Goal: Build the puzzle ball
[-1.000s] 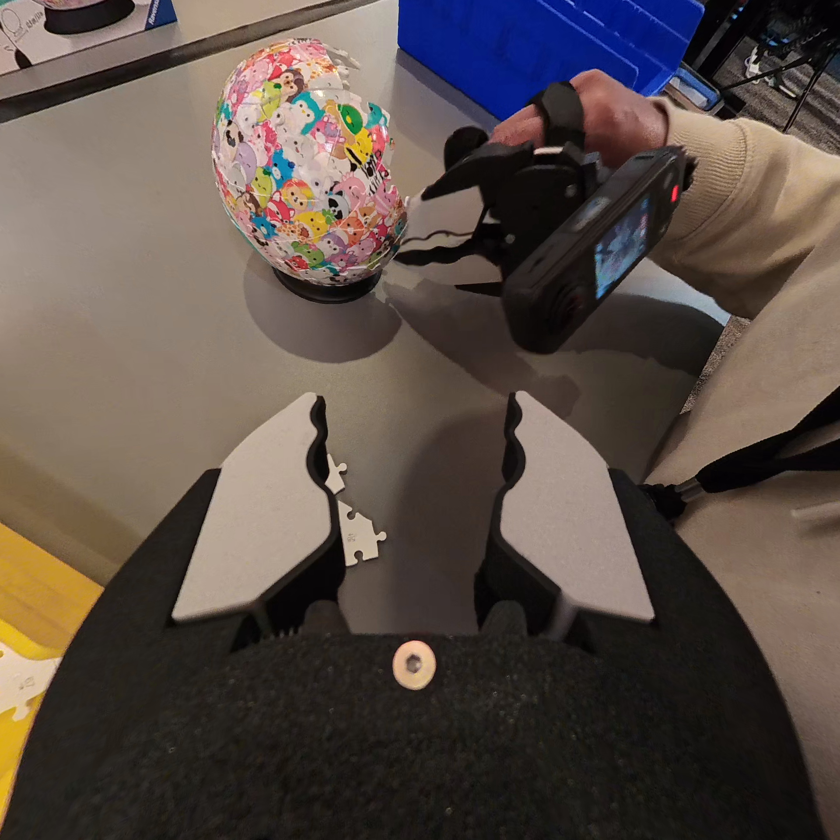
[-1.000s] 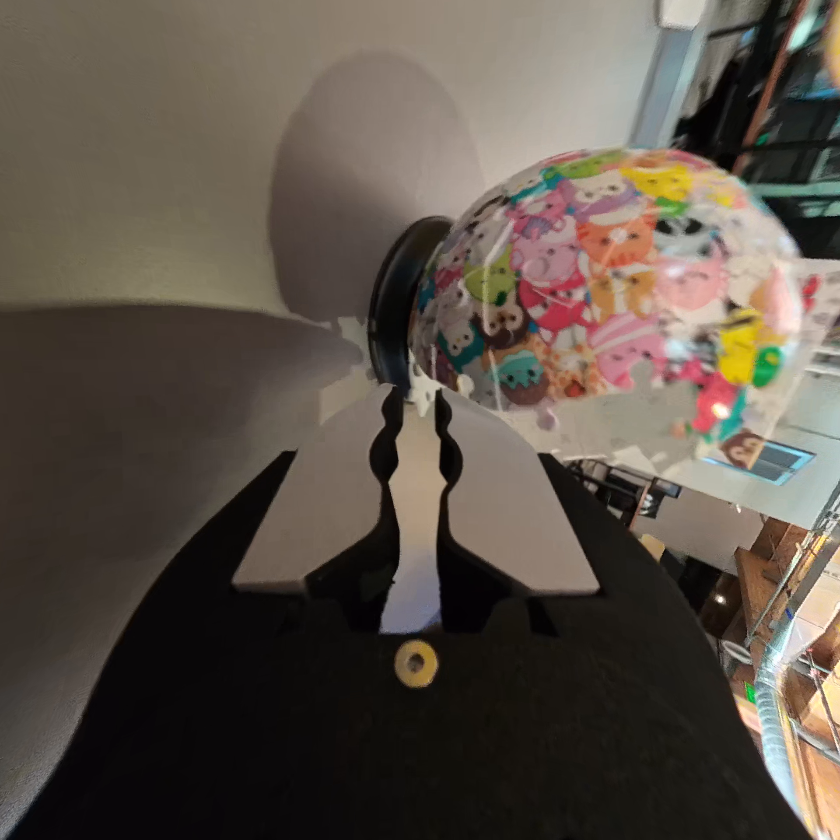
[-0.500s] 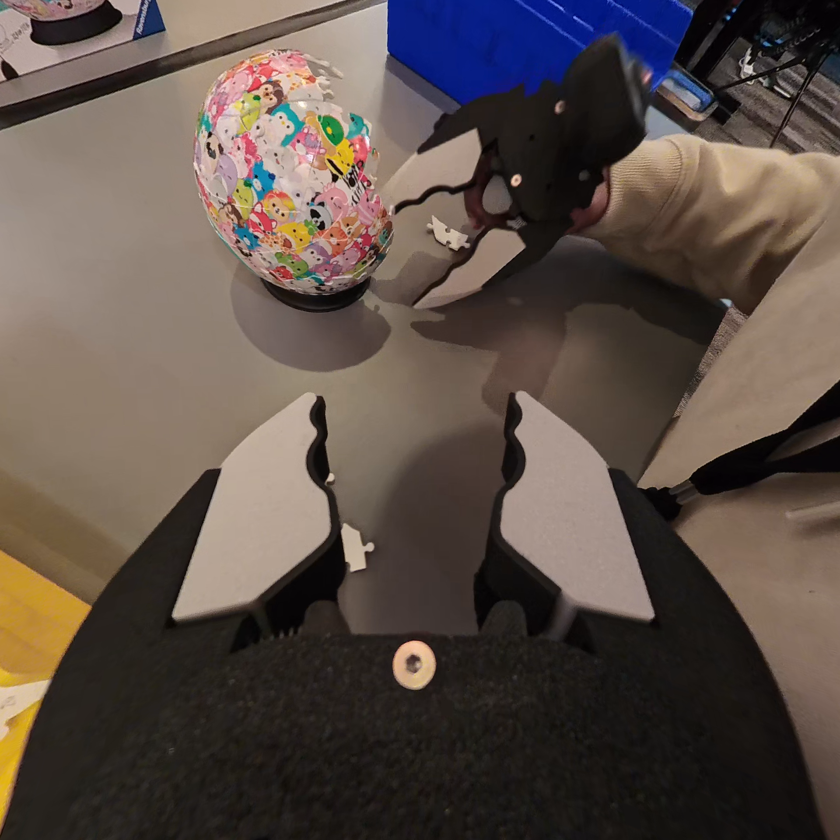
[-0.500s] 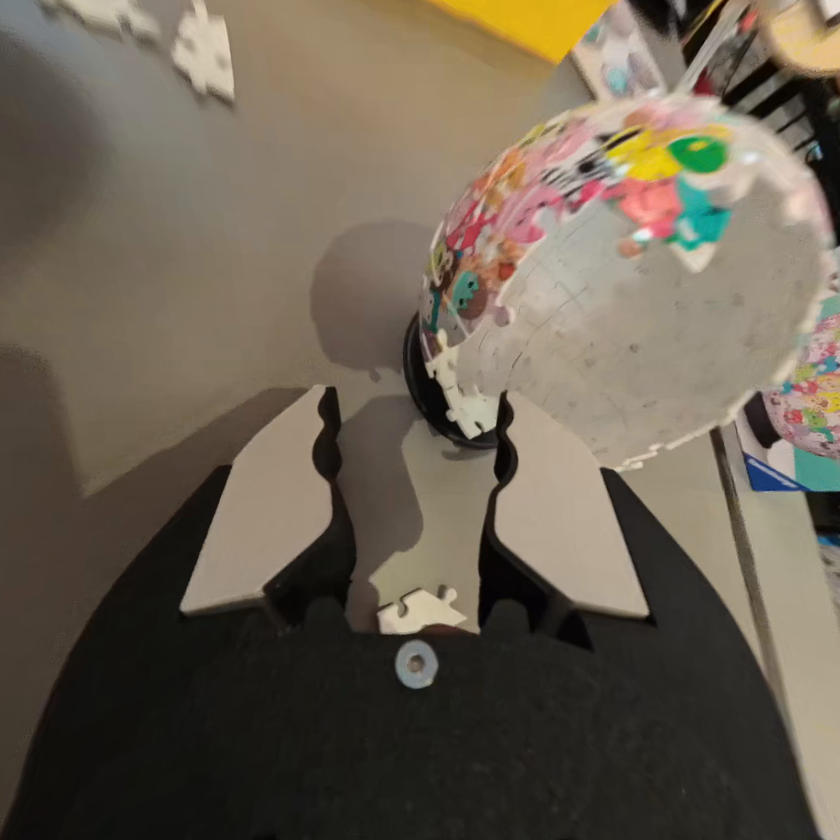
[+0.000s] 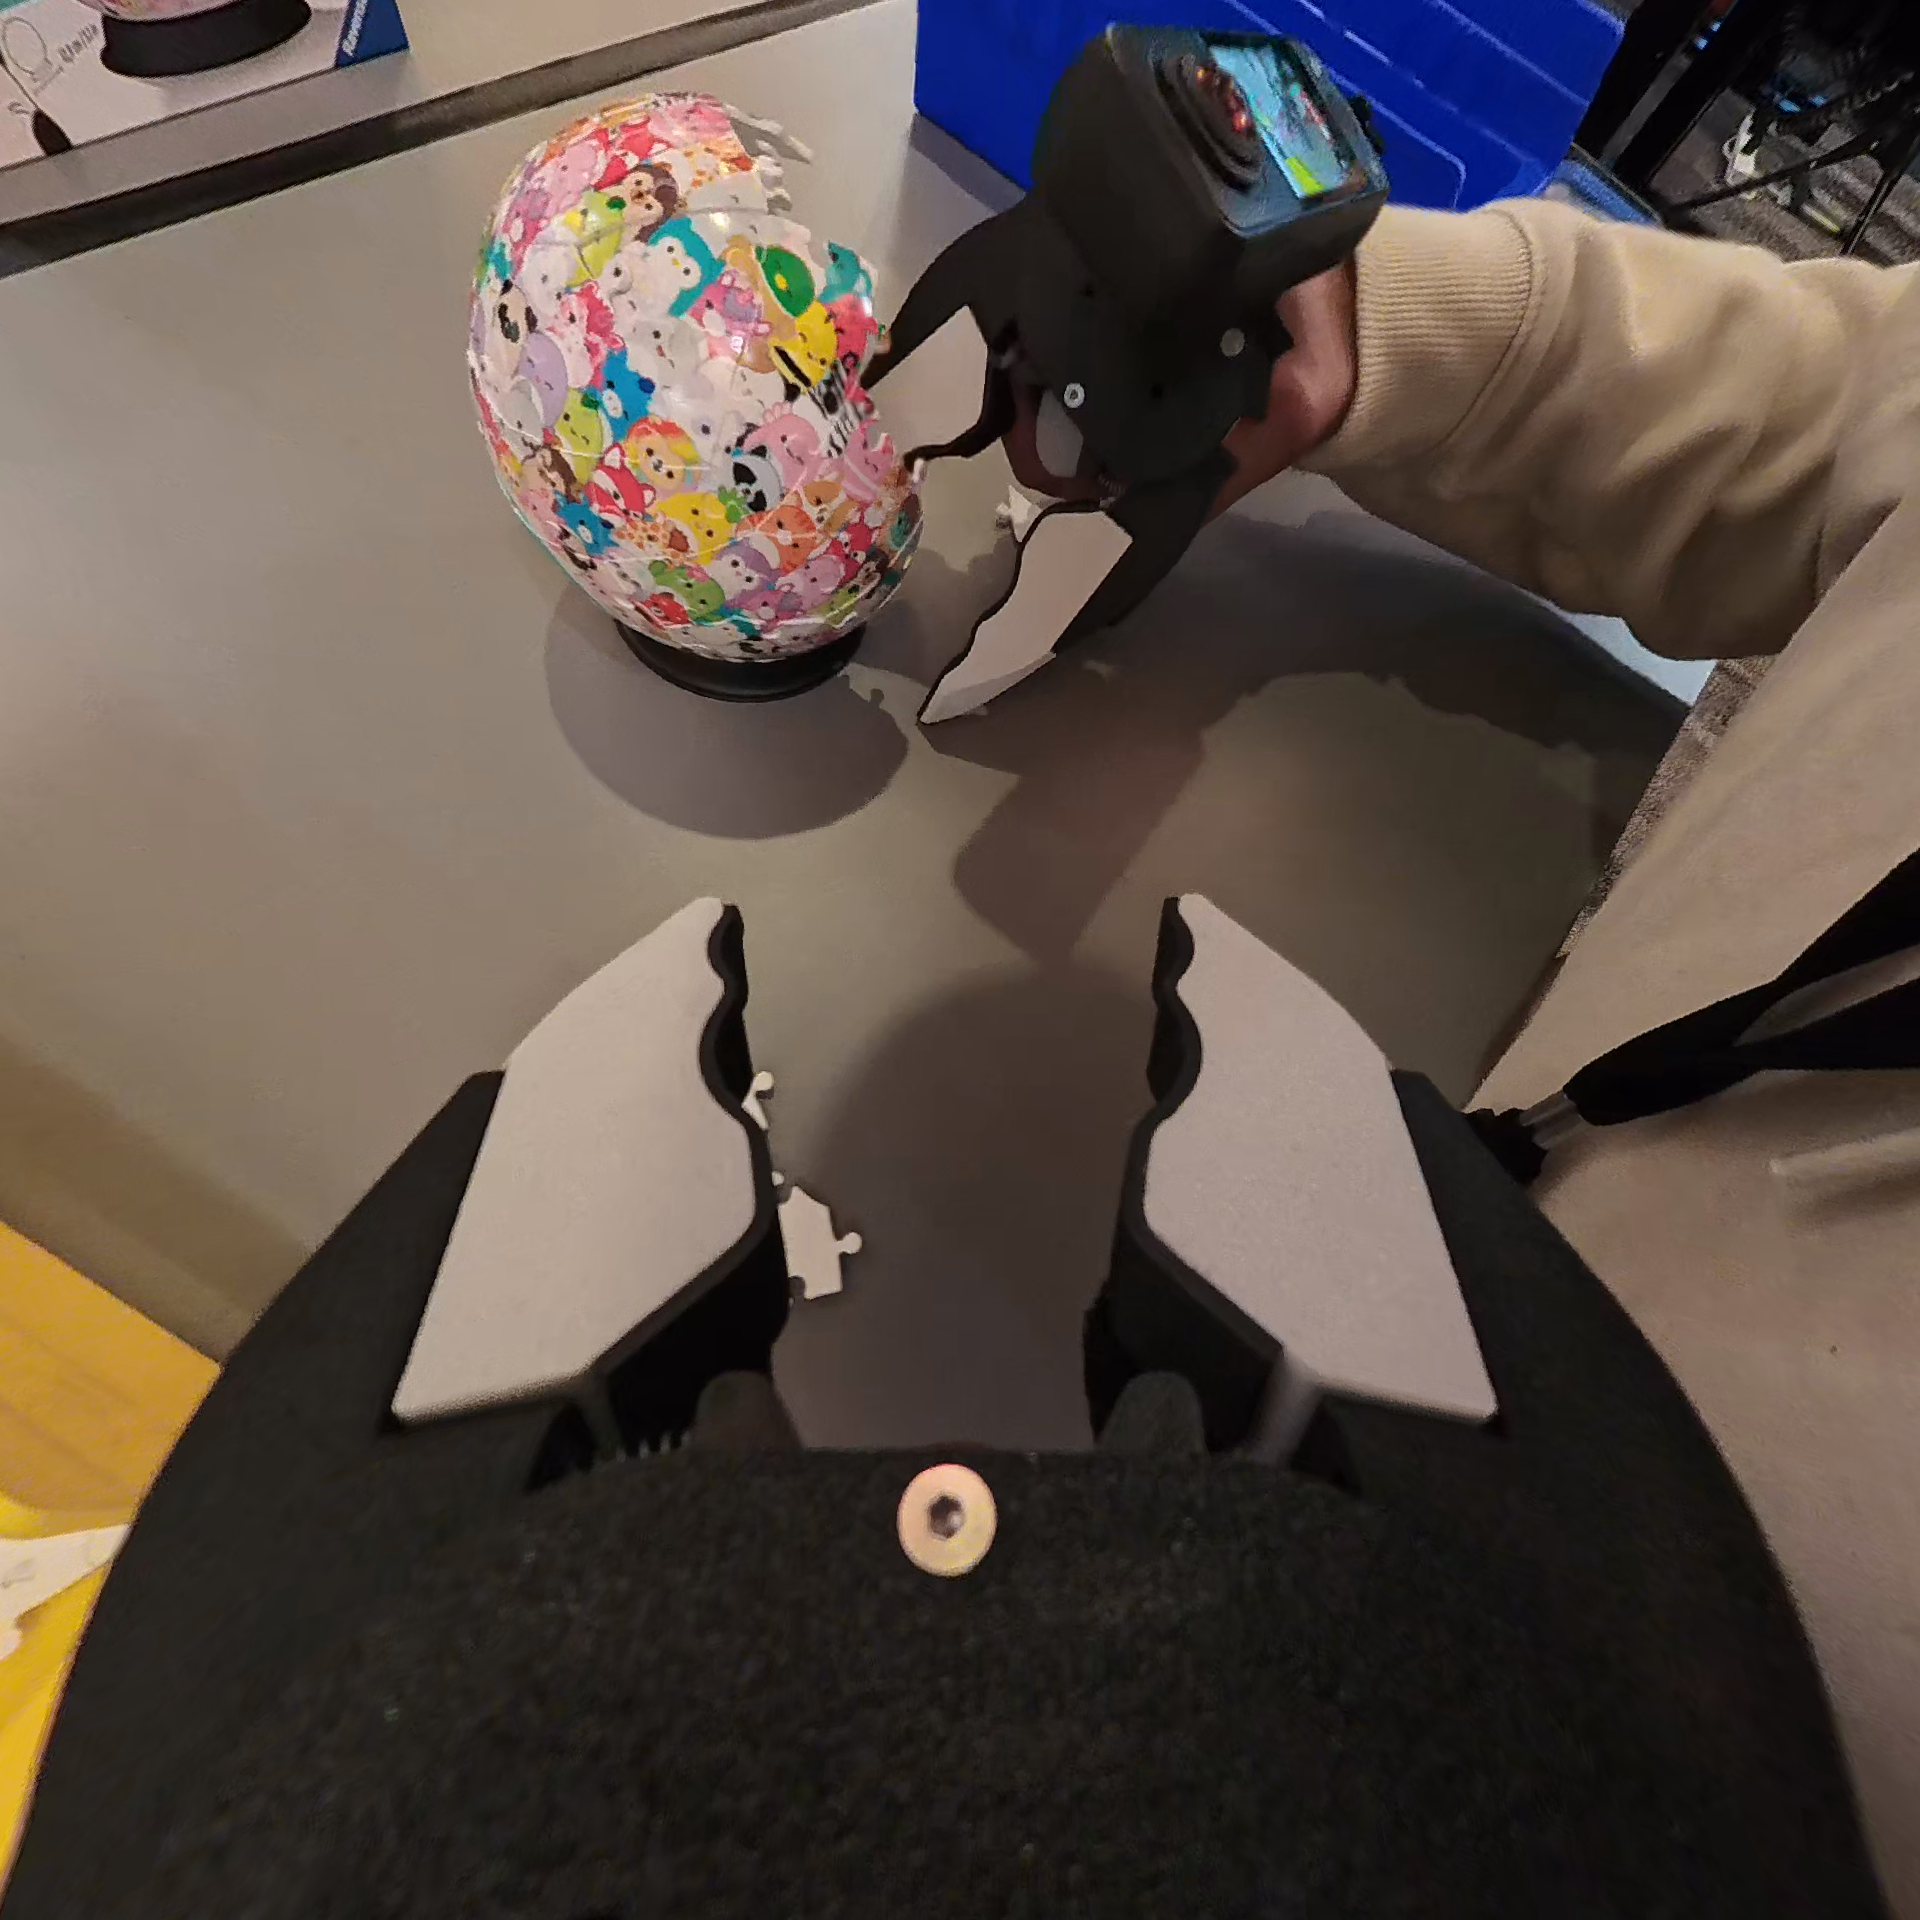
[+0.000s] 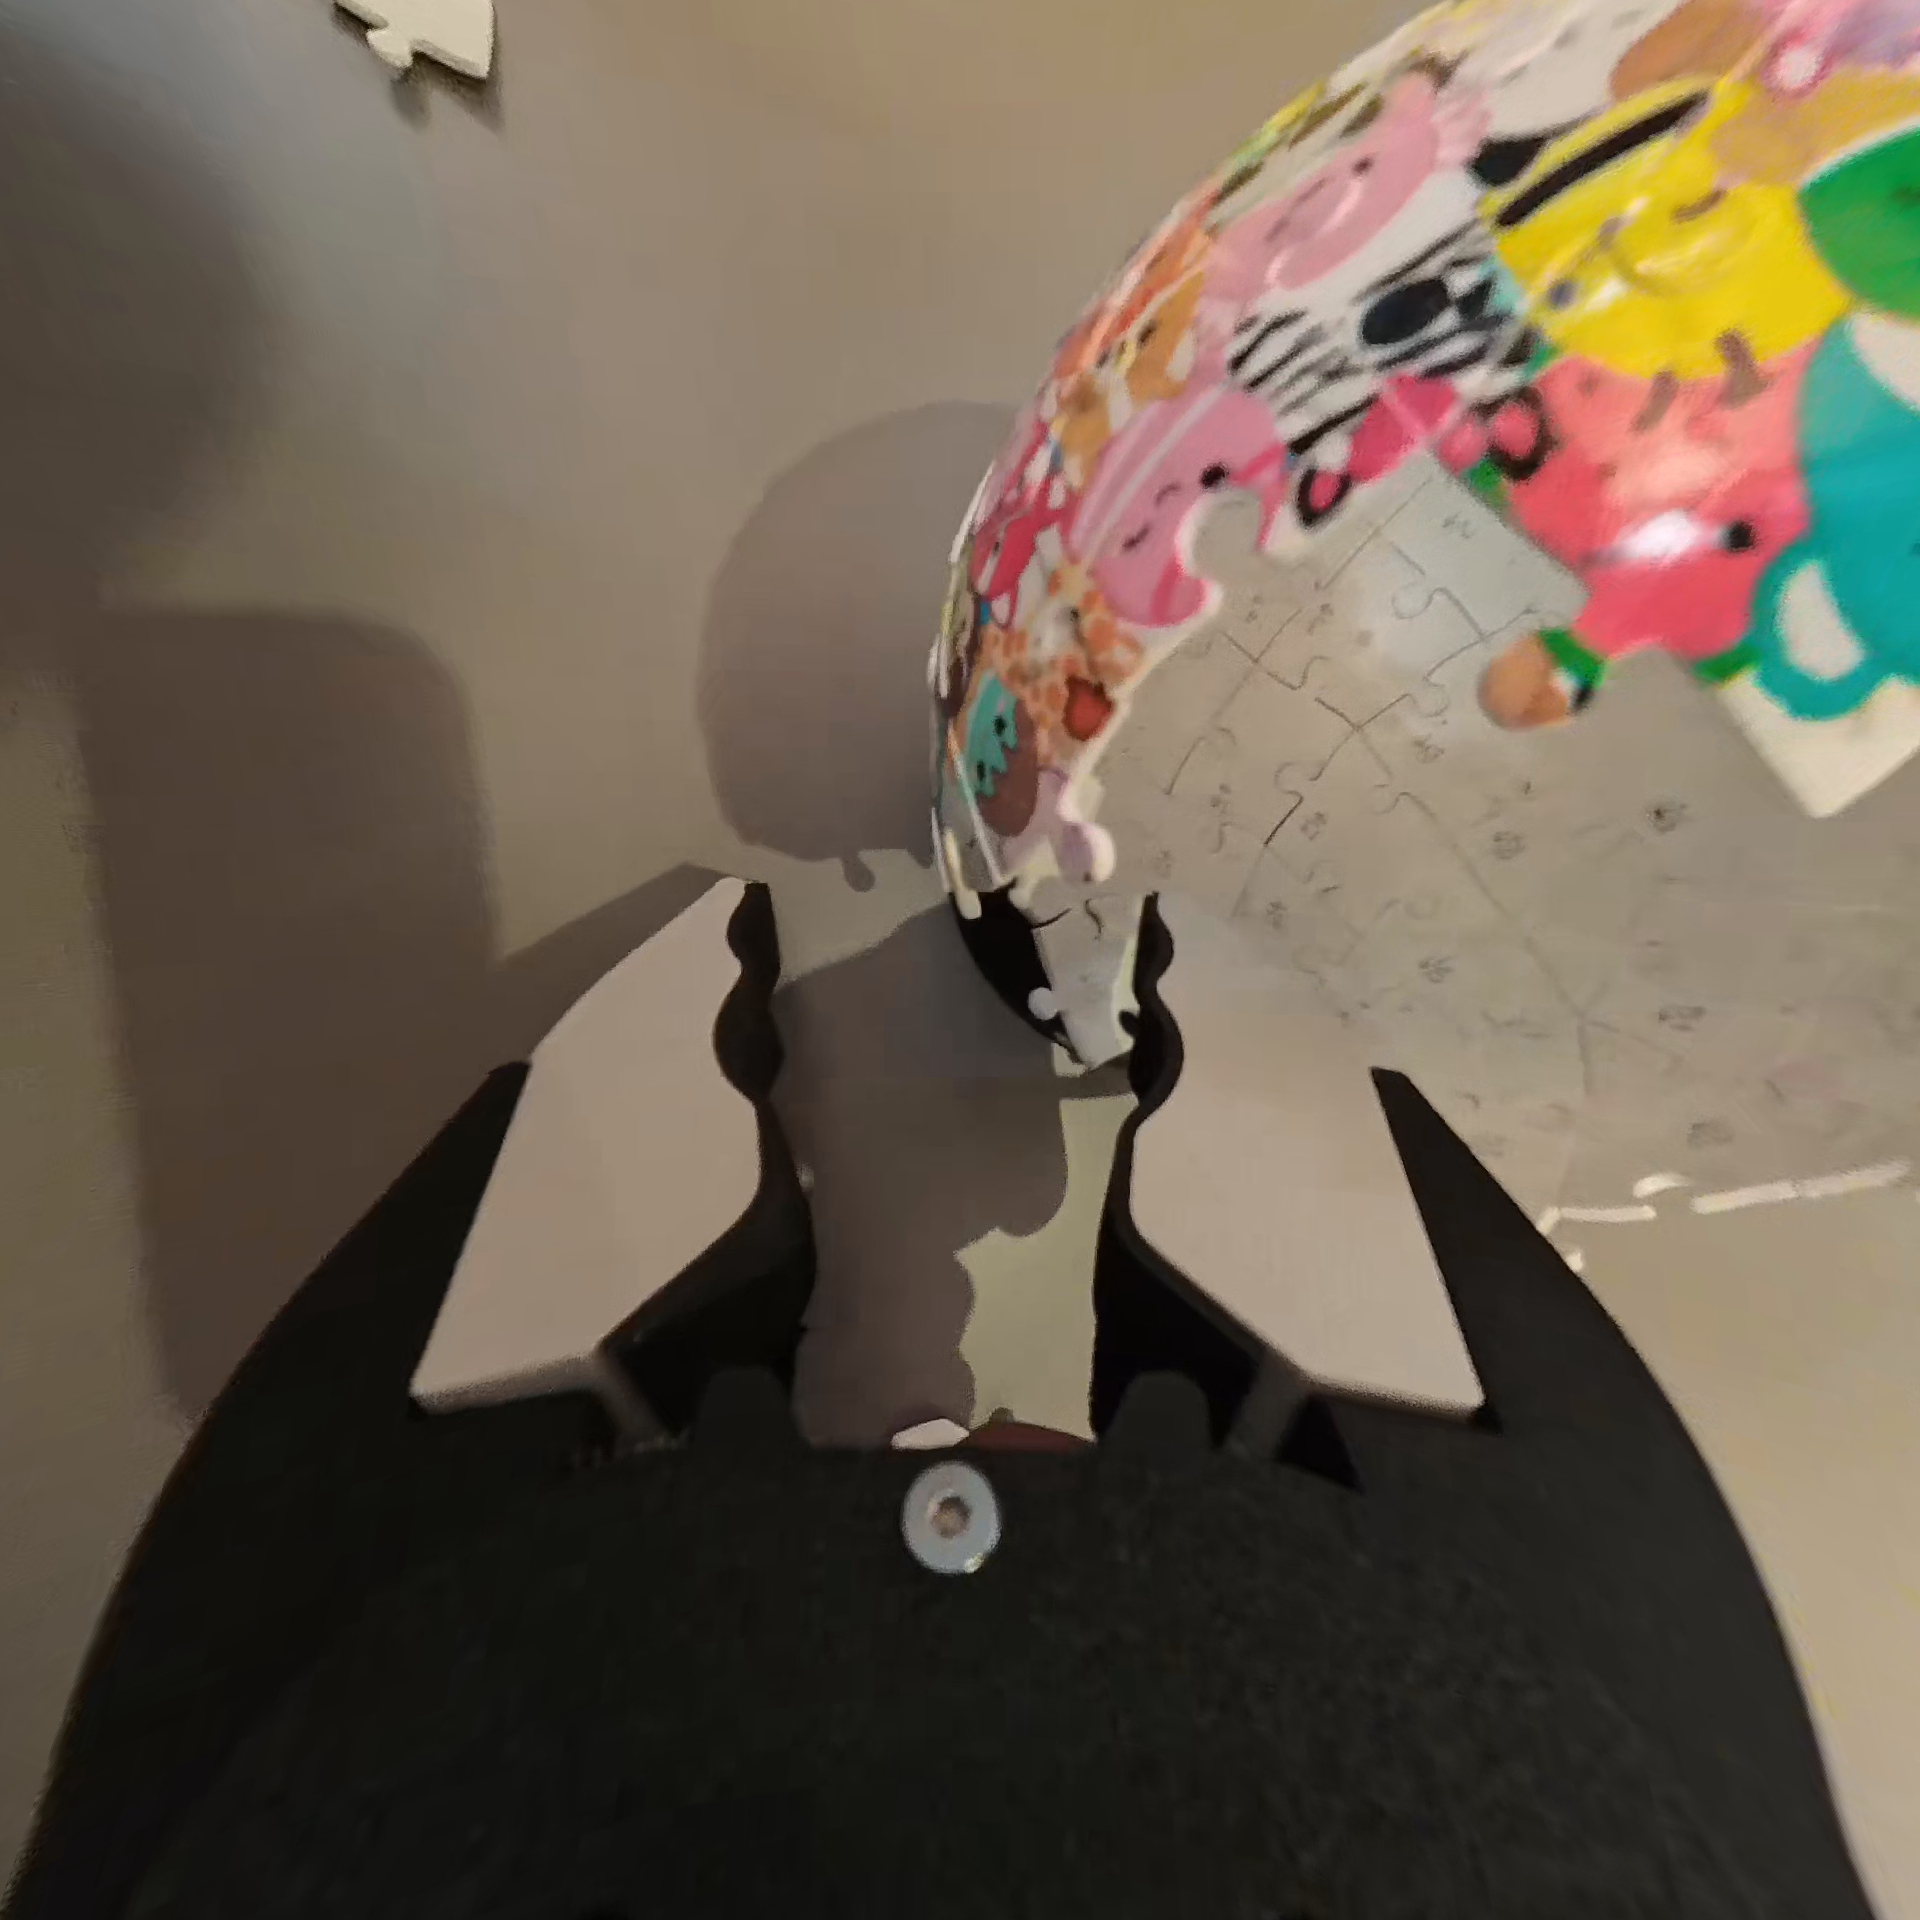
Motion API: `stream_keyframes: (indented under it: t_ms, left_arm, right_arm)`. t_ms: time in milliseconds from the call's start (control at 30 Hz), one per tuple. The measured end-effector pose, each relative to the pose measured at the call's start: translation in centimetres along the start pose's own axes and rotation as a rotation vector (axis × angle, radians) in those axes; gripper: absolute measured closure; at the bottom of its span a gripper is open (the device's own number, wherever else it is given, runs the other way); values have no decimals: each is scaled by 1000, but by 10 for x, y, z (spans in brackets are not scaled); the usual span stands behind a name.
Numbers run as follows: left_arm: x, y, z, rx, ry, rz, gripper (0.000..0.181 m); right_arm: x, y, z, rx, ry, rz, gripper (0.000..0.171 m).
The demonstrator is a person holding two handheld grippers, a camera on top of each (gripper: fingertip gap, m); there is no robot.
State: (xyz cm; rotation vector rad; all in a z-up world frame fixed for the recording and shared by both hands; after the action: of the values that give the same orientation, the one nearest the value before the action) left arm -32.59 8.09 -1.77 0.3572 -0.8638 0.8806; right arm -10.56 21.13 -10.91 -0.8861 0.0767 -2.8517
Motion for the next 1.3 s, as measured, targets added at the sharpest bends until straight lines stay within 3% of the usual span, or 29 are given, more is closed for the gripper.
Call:
stream_keyframes:
  t_ms: [167,600,667,733,800,867,933,1100,1167,1233,1300]
  left_arm:
    - [0,3,-3,-5,4,6,106]
    - [-1,6,-4,-7,2,17,106]
    - [-2,7,-3,-4,4,17,106]
    - [-2,8,-2,-2,2,22,106]
    - [-2,8,-2,-1,-1,25,106]
    - [-3,8,-1,-5,-4,27,106]
    - [-3,8,-1,-6,-3,24,106]
    - [-4,8,-1,-18,-10,24,106]
    - [-3,6,0,-27,-18,21,106]
    - [-3,3,0,-40,-30,20,106]
    - [-3,0,-1,-64,-39,24,106]
  right_arm:
    - [1,-4,-2,69,11,-59,112]
    - [11,-1,-3,54,101,-74,119]
    - [13,4,-2,1,131,-42,115]
    - [10,11,4,-38,143,36,99]
    - [7,18,12,-54,106,50,99]
    - [1,25,21,-5,15,11,101]
    - [-8,29,33,40,-188,-118,103]
    - [-37,35,68,348,-1077,-469,118]
    - [-46,38,69,250,-977,-564,106]
    - [-44,45,63,33,-712,-393,94]
    - [-35,45,53,-48,-479,-245,82]
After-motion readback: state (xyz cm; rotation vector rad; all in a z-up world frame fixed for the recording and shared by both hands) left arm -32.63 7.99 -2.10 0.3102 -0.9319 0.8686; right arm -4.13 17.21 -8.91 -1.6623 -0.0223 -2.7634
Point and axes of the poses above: each gripper's, where its closed fingertips meet, z back along the fingers, x out of its top, y = z × x across the jaws, the point moved 10 cm from there along z, back along the fingers, and after that the axes turned 13 degrees about x, right-handed, at the moved point
